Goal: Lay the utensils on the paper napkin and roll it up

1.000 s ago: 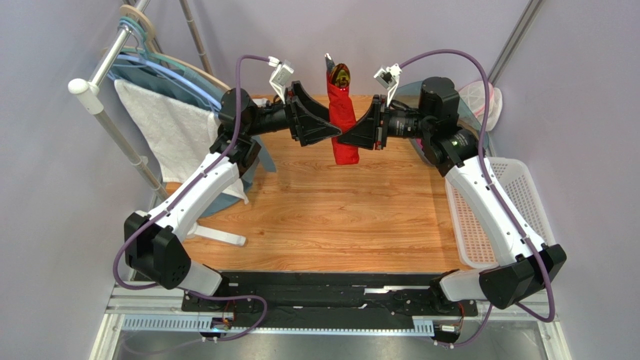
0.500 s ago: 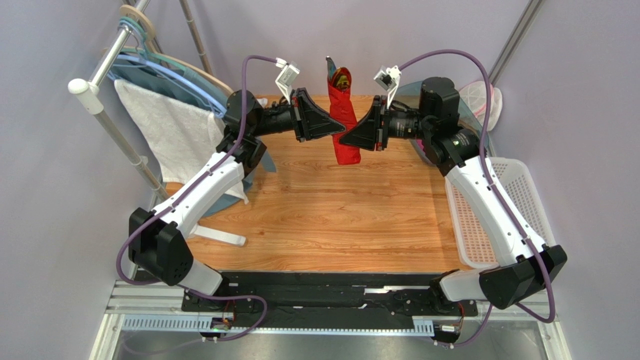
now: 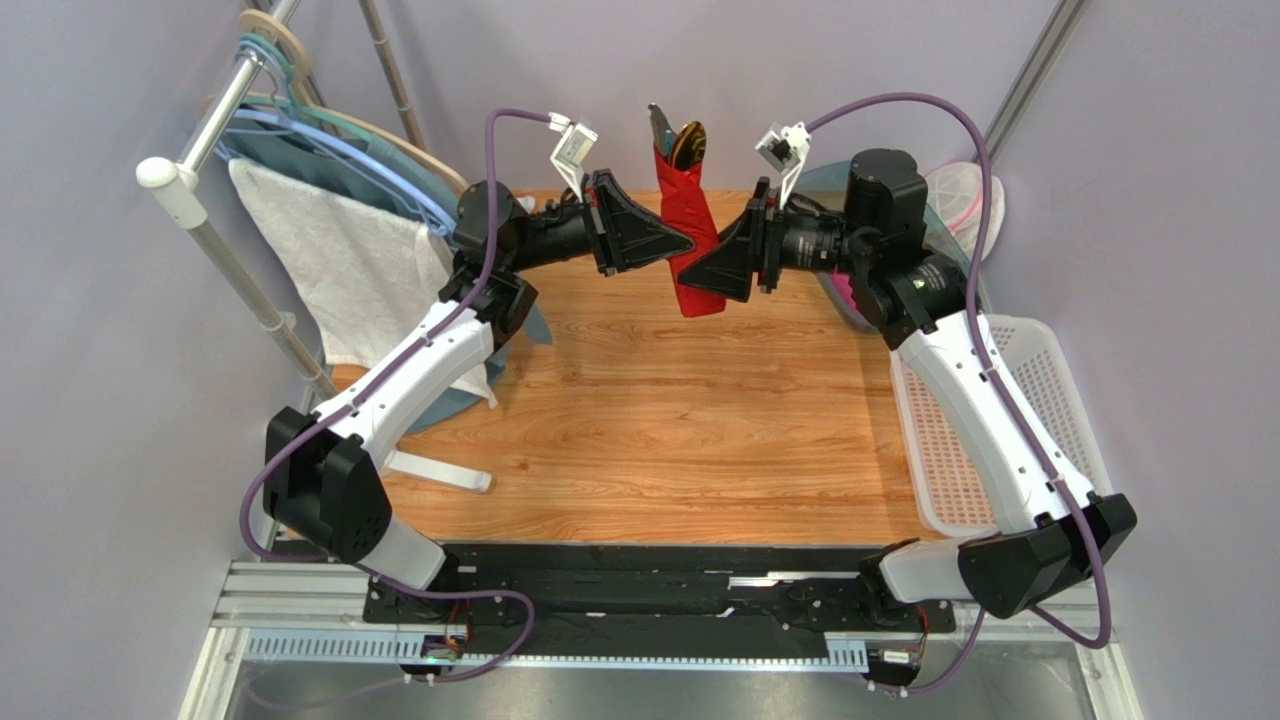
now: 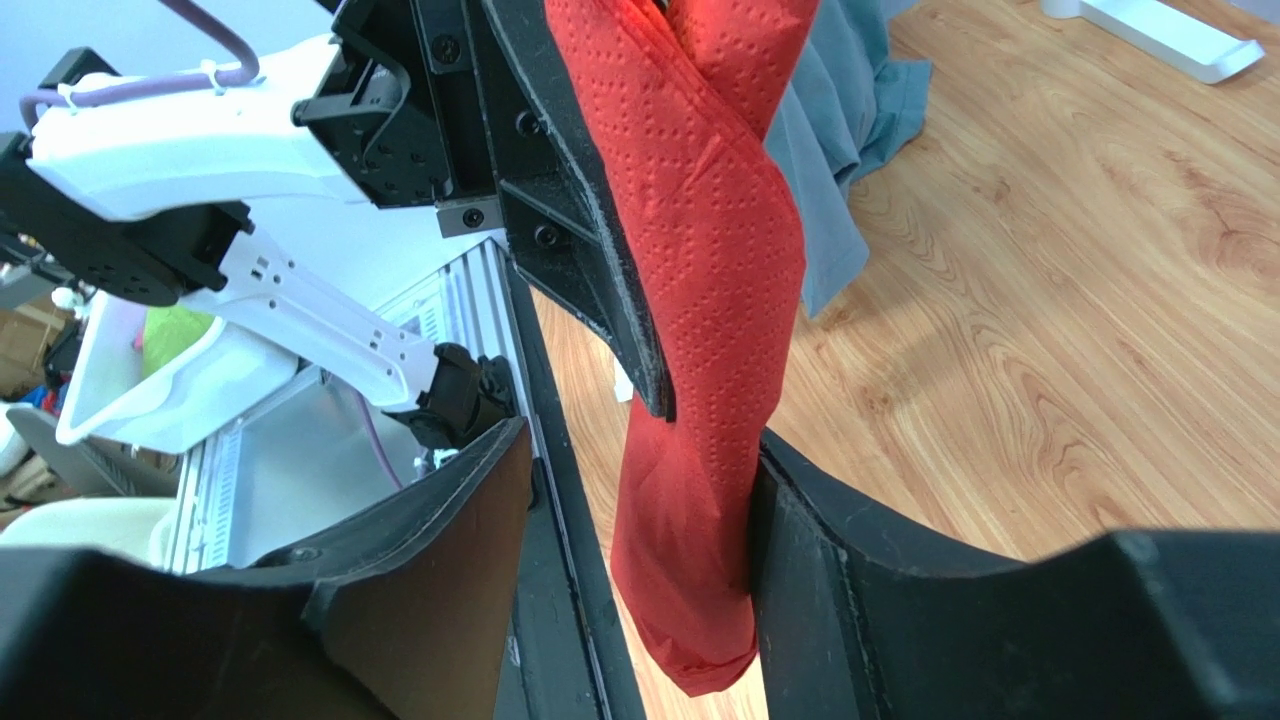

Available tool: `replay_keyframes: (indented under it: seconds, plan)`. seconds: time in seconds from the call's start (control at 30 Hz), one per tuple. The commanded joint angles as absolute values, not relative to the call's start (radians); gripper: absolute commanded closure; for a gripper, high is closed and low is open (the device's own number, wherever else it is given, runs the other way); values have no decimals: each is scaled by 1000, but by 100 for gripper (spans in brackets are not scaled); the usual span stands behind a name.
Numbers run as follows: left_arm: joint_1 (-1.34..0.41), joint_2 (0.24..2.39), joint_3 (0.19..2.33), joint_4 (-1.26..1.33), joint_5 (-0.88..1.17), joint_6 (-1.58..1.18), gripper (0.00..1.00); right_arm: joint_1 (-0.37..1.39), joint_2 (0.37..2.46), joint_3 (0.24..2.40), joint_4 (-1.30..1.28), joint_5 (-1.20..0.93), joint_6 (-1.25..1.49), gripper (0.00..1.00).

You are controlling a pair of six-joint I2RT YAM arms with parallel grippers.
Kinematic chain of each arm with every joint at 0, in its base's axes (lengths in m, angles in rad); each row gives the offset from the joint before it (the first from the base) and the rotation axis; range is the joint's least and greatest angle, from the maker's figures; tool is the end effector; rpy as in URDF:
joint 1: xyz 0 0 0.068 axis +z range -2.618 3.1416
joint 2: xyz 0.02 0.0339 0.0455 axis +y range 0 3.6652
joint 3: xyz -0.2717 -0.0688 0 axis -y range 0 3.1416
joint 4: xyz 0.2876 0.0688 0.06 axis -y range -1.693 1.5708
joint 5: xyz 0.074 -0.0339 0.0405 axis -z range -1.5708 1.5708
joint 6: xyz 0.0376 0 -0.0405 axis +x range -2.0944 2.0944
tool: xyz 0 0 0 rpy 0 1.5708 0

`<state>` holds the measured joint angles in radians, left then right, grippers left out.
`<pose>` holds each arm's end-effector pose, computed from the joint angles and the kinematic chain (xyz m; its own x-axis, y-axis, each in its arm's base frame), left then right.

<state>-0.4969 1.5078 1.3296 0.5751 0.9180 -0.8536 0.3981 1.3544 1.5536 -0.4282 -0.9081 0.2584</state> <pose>0.3250 -0.2102 0.4302 -0.4803 -0.2603 -0.8376 0.8697 -0.0175 -0.4932 0.2893 0.1538 0.4725 -0.4441 -0.0162 -0.8958 -0.8613 0.2830 0.4219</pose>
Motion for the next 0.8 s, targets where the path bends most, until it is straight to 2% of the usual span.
replay_keyframes:
  seconds: [0.0,0.23,0.47,0.67,0.73,0.77]
  plan:
    - [-499,1509,1385,667,867,-879,100,390,1362,1589,-354,-874,319,44]
    - [-499,1517,1407,673,822,-908,100,387,1365,1529,-238,-859,370,45]
    - [-499,1535,1442,673,802,-931,100,390,1365,1479,-94,-874,432,67]
    - [-499,1546,1443,678,807,-934,100,388,1373,1497,-78,-887,451,79]
    - [-499,1549,1440,677,807,-934,100,388,1370,1503,-84,-885,457,80]
    - [-499,1549,1439,676,805,-934,100,390,1371,1509,-97,-879,456,75]
